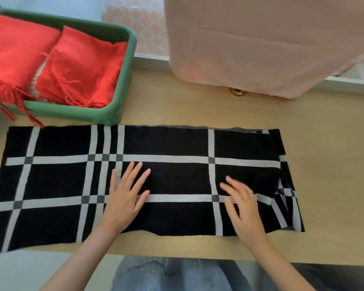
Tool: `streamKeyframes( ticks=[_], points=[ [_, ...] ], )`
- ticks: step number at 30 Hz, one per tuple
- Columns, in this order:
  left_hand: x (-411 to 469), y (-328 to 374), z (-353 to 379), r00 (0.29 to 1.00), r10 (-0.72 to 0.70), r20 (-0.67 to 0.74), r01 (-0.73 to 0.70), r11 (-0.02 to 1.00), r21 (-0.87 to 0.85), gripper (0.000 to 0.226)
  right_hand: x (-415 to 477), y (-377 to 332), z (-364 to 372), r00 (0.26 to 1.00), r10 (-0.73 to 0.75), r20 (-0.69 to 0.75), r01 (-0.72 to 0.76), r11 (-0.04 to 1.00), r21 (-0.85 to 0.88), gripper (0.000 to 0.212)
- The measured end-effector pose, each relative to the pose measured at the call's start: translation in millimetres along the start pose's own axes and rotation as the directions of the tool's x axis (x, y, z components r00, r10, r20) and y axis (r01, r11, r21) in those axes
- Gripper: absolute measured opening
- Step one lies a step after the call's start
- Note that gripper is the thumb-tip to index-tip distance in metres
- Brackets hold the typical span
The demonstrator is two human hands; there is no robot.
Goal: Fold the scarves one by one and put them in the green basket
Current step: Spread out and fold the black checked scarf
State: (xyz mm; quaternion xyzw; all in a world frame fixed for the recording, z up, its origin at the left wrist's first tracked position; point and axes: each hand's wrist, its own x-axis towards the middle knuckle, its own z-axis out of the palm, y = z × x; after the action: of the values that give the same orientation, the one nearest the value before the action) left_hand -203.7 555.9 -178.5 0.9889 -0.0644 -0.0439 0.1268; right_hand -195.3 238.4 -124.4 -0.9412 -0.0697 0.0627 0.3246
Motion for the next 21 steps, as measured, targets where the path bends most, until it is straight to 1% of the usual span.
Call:
streamKeyframes(
  ticks=[1,2,3,5,6,8,12,15,17,20,21],
  points=[
    [3.3,5.2,1.6,1.0,0.02,0.005,-0.02,1.0,0.02,0.056,15.6,-1.2,7.4,0.999,0.034,-0.006,-0.034,0.999,-0.043,0.051],
    [5.3,8.6,4.0,0.999,0.028,0.015,-0.028,0.999,0.032,0.057,29.1,0.3,15.5,0.998,0.053,0.017,-0.05,0.991,-0.12,0.056],
    [5.3,9.3,6.7,0.999,0.02,0.025,-0.021,0.999,0.035,0.058,39.2,5.2,24.4,0.997,0.058,0.055,-0.044,0.971,-0.234,0.059],
    [1.5,5.5,11.0,0.999,-0.007,0.036,0.006,1.0,0.026,0.058,49.0,21.1,36.4,0.992,0.053,0.111,0.004,0.89,-0.457,0.064],
    [-0.5,2.8,12.2,0.999,-0.011,0.034,0.01,1.0,0.023,0.058,52.4,30.2,36.8,0.991,0.051,0.122,0.02,0.856,-0.517,0.065],
    [-2.5,-0.6,11.8,1.0,0.002,0.03,-0.003,1.0,0.027,0.057,59.9,46.2,29.4,0.992,0.053,0.111,0.017,0.838,-0.546,0.064],
    [-1.0,-0.1,13.0,0.999,-0.005,0.032,0.004,0.999,0.041,0.058,75.7,61.3,16.6,0.993,0.109,0.04,-0.069,0.83,-0.553,0.063],
    [-1.9,2.1,15.3,0.999,-0.034,0.036,0.032,0.998,0.062,0.059,72.4,60.5,21.2,0.992,0.119,0.048,-0.071,0.822,-0.565,0.063],
    [1.3,7.8,15.8,0.997,-0.075,0.017,0.074,0.996,0.052,0.06,72.1,59.0,21.0,0.992,0.112,0.057,-0.061,0.825,-0.562,0.065],
    [14.7,23.0,12.6,0.983,-0.182,-0.028,0.182,0.983,0.023,0.062,76.3,55.7,17.0,0.992,0.106,0.062,-0.059,0.853,-0.519,0.067],
    [20.4,29.3,12.4,0.982,-0.186,-0.038,0.187,0.982,0.011,0.062,77.6,55.3,15.7,0.993,0.106,0.06,-0.061,0.862,-0.503,0.067]
  ],
)
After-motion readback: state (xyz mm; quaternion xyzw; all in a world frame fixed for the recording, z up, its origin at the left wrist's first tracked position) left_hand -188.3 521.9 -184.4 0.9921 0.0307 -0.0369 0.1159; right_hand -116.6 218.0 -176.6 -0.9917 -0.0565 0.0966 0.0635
